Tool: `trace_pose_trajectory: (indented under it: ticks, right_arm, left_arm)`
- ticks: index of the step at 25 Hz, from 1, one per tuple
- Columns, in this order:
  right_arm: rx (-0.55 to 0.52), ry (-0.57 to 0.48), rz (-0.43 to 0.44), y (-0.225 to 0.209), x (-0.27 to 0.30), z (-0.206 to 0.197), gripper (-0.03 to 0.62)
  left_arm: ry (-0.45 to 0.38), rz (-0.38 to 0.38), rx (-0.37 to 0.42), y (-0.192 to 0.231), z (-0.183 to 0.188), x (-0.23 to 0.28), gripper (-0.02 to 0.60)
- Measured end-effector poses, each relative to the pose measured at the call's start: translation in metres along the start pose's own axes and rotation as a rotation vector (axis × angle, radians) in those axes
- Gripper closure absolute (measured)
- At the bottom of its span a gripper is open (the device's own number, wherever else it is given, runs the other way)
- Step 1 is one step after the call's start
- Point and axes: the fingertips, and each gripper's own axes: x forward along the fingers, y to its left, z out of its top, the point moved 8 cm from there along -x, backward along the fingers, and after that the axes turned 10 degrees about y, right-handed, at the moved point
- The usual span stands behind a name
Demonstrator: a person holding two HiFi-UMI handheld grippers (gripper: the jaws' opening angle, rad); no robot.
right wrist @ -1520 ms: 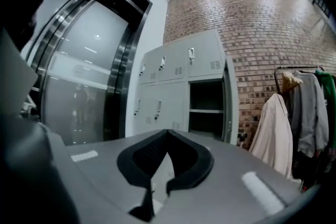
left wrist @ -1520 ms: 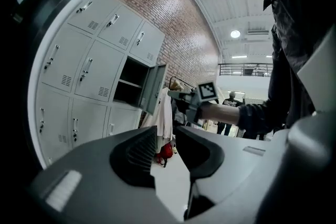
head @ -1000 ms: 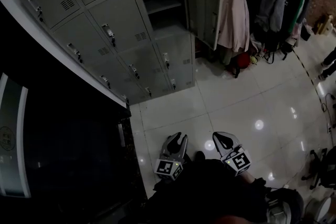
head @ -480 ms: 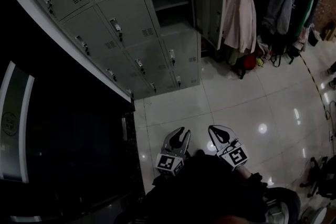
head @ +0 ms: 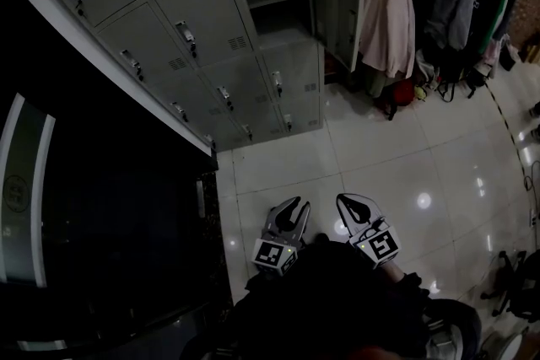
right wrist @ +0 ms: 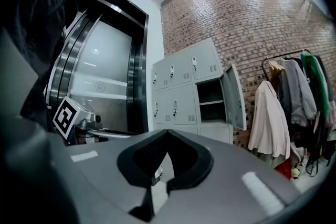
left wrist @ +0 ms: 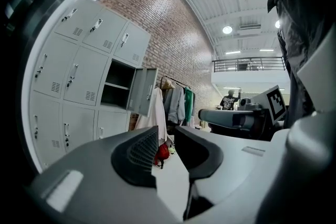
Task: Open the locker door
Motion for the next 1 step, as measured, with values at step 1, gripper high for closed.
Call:
trace_pose_trajectory:
  ticks: [1]
  right_arm:
    - [0.015,-0.007,-0.003,-0.0013,0.0003,-0.001,0.592]
  left_arm:
    - [-0.001,-0.004,0.003,-0.0008,0.0005,0.002,0.486]
